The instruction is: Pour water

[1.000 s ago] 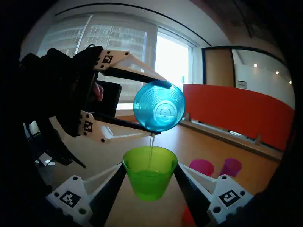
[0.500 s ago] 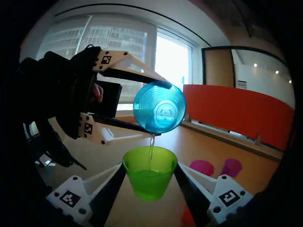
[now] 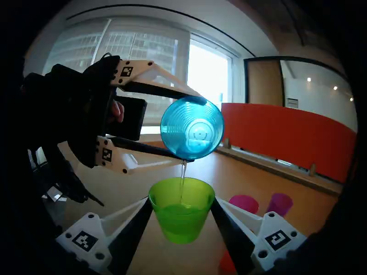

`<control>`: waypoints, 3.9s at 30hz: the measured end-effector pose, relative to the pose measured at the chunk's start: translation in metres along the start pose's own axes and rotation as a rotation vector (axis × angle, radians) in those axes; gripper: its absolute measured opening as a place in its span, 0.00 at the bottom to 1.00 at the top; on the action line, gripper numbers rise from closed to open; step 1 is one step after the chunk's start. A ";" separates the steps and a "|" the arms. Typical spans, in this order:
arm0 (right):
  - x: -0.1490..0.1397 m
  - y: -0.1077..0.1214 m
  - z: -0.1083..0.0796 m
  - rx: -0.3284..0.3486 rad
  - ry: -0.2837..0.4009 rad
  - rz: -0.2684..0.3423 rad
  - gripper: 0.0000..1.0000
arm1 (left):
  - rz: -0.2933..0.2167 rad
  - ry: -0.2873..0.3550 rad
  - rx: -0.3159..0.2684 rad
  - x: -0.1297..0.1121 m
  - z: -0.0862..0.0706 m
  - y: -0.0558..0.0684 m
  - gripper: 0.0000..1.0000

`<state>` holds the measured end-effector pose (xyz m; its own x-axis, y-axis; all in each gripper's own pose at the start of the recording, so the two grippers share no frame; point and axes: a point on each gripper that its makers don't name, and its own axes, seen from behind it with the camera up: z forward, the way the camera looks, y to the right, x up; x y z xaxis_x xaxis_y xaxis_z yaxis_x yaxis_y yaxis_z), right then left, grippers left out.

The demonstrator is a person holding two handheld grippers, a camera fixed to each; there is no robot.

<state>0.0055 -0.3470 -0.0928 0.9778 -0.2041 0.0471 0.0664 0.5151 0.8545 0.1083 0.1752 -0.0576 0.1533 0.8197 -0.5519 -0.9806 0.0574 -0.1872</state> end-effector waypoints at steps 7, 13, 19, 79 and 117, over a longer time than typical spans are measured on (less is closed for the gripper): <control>0.002 0.001 0.000 0.000 0.003 -0.002 0.91 | 0.023 0.001 0.005 0.001 0.001 0.000 0.86; 0.002 0.000 0.000 0.000 0.001 -0.005 0.91 | 0.037 0.001 0.010 0.003 0.000 -0.001 0.86; 0.002 0.001 0.000 -0.001 0.003 -0.003 0.91 | 0.043 0.001 0.015 0.005 -0.001 -0.004 0.86; 0.007 0.005 -0.002 -0.018 0.018 0.008 0.91 | 0.233 0.021 0.053 0.022 0.004 -0.011 0.86; 0.014 0.005 -0.003 -0.031 0.025 0.019 0.91 | -0.873 -0.012 -0.081 -0.033 0.023 -0.009 0.86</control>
<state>0.0199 -0.3447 -0.0892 0.9836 -0.1730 0.0502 0.0531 0.5445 0.8371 0.1096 0.1610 -0.0185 0.8433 0.5079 -0.1759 -0.5019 0.6270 -0.5958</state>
